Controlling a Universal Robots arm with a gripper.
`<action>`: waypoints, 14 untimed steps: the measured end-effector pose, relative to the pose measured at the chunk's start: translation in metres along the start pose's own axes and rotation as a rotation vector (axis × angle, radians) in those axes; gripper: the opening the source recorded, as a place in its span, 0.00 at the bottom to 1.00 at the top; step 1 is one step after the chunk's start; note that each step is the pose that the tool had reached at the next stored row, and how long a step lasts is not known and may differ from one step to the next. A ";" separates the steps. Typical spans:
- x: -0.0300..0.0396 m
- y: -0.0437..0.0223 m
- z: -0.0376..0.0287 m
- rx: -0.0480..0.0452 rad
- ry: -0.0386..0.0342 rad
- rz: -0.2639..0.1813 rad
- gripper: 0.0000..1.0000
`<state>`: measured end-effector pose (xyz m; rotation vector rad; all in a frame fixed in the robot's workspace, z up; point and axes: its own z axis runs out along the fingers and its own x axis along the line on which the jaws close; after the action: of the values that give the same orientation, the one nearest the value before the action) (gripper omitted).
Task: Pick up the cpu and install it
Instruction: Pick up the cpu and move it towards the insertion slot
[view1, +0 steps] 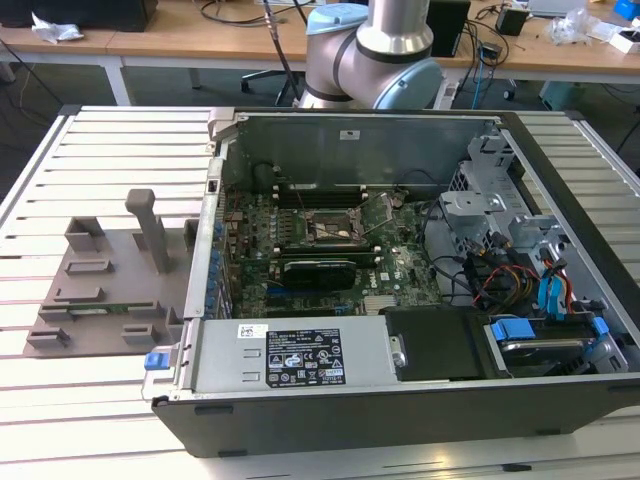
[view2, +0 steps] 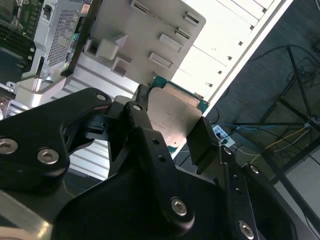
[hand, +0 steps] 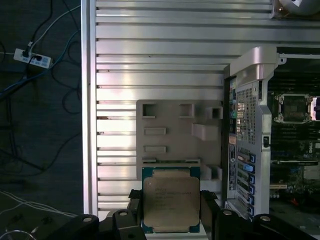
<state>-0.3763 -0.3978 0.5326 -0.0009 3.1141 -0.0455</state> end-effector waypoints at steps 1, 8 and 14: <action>-0.0017 0.0000 0.0004 0.0000 0.0003 0.000 0.55; -0.0240 0.0003 0.0136 -0.0001 0.0027 0.000 0.55; -0.0313 0.0006 0.0213 0.0000 0.0030 0.000 0.55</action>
<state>-0.3444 -0.3978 0.5121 -0.0010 3.1172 -0.0455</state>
